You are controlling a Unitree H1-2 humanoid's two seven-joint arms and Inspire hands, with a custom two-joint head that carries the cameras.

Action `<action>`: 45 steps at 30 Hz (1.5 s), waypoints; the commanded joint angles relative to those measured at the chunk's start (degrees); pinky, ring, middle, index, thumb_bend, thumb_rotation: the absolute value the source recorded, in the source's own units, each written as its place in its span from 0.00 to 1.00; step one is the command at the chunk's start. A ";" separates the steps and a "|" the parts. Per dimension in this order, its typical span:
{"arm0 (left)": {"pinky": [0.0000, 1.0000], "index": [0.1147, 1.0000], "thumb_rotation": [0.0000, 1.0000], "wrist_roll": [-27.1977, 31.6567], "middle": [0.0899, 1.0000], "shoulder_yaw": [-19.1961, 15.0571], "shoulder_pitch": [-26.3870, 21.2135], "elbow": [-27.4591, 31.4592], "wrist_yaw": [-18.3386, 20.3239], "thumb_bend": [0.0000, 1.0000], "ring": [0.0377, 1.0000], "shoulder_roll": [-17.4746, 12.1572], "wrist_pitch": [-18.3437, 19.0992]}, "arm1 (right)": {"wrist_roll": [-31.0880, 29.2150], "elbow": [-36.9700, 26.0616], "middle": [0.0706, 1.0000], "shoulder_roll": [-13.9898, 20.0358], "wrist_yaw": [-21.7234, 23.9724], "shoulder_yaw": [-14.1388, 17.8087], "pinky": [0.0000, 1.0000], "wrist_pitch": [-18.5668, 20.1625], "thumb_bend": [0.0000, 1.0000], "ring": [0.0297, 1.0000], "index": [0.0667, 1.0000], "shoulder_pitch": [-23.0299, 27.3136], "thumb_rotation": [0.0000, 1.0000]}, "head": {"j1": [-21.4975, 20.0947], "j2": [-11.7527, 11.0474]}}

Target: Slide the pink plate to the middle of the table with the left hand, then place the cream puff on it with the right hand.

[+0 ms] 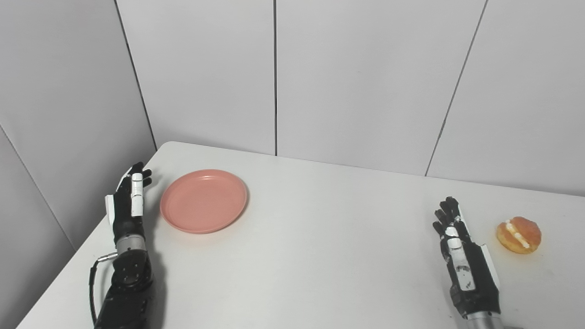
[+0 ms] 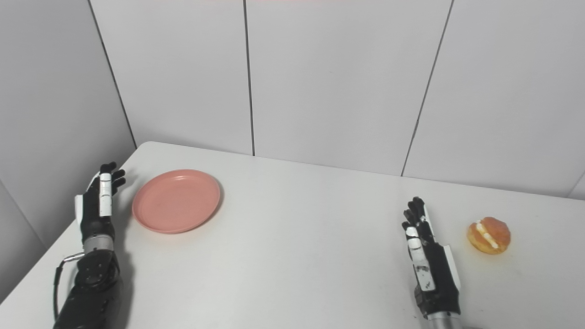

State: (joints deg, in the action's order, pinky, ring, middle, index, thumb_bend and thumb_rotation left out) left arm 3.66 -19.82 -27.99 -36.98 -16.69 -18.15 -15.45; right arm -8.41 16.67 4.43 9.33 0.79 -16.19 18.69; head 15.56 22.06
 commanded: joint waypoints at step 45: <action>0.89 0.82 1.00 5.76 0.82 8.50 1.23 11.17 11.91 0.80 0.85 4.83 9.84 | 2.31 -0.29 1.00 -0.52 -1.71 0.15 1.00 0.46 0.55 1.00 1.00 -4.84 0.86 | -4.55 1.51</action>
State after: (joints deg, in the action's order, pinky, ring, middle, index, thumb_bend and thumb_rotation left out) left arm 9.82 -12.08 -26.27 -27.27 -6.34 -13.36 -6.38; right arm -5.93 14.71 4.37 7.72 1.00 -15.44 17.66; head 10.99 23.55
